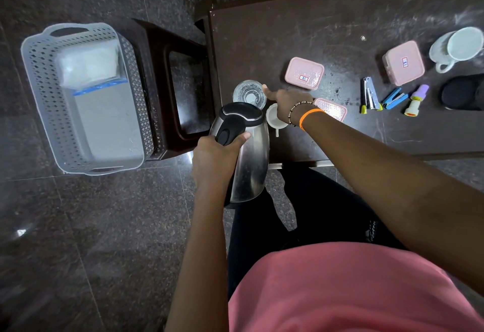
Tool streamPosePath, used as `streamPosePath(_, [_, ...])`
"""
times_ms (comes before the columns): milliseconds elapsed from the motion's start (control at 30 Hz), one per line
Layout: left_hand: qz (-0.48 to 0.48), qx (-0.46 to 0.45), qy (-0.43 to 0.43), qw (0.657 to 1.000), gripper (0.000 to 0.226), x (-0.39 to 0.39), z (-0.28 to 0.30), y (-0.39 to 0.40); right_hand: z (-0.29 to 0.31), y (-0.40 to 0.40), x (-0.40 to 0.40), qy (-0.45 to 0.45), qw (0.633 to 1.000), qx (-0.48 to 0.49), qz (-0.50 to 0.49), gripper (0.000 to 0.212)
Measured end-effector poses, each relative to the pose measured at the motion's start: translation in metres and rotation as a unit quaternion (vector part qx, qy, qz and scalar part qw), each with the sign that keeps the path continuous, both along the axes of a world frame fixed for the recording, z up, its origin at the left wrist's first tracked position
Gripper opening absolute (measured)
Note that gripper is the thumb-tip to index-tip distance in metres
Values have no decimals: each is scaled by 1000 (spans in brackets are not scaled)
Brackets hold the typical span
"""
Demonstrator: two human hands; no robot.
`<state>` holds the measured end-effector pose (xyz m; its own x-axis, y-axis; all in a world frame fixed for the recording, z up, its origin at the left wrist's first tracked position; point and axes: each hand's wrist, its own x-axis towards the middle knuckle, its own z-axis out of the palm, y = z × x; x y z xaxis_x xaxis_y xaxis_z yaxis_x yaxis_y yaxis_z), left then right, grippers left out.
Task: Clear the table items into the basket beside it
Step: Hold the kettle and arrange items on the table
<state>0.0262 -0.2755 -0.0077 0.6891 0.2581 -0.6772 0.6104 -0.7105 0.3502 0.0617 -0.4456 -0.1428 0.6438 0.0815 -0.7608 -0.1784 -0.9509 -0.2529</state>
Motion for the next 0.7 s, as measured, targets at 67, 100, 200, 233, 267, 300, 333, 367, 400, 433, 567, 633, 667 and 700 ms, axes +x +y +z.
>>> streamPosePath(67, [2,-1,2,1000,48,0,-1,1,0,-1,0,-1,1000,1,1,73])
streamPosePath(100, [3,1,3,1000,49,0,-2,1,0,-1,0,-2,1000,1,1,73])
streamPosePath(200, [-3,6,5,1000,53,0,-3,2,0,0,0,-4,1000,-1,2,73])
streamPosePath(233, [-4,7,5,1000,54,0,-3,2,0,0,0,-5,1000,-2,3,73])
streamPosePath(267, [-5,7,4,1000,54,0,-3,2,0,0,0,-6,1000,-2,5,73])
streamPosePath(300, [-5,7,4,1000,54,0,-3,2,1,0,0,-8,1000,-2,7,73])
streamPosePath(333, [-4,8,4,1000,53,0,-2,1,1,0,0,-9,1000,-3,8,73])
streamPosePath(367, [-4,10,4,1000,53,0,-3,1,1,0,0,-8,1000,-3,8,74])
streamPosePath(400, [-3,11,4,1000,53,0,-2,1,1,0,1,-7,1000,-2,7,73])
streamPosePath(433, [-2,12,4,1000,53,0,-3,1,1,0,1,-6,1000,-1,6,73])
streamPosePath(567, [1,10,4,1000,53,-1,-2,1,2,0,1,-4,1000,1,1,72])
streamPosePath(633, [0,10,6,1000,52,-1,-2,1,2,0,1,-4,1000,0,0,72])
streamPosePath(667, [-1,11,7,1000,51,-1,-2,2,2,0,0,-5,1000,-2,0,71])
streamPosePath(700, [-1,11,9,1000,51,-1,-2,2,2,0,1,-4,1000,-2,0,71])
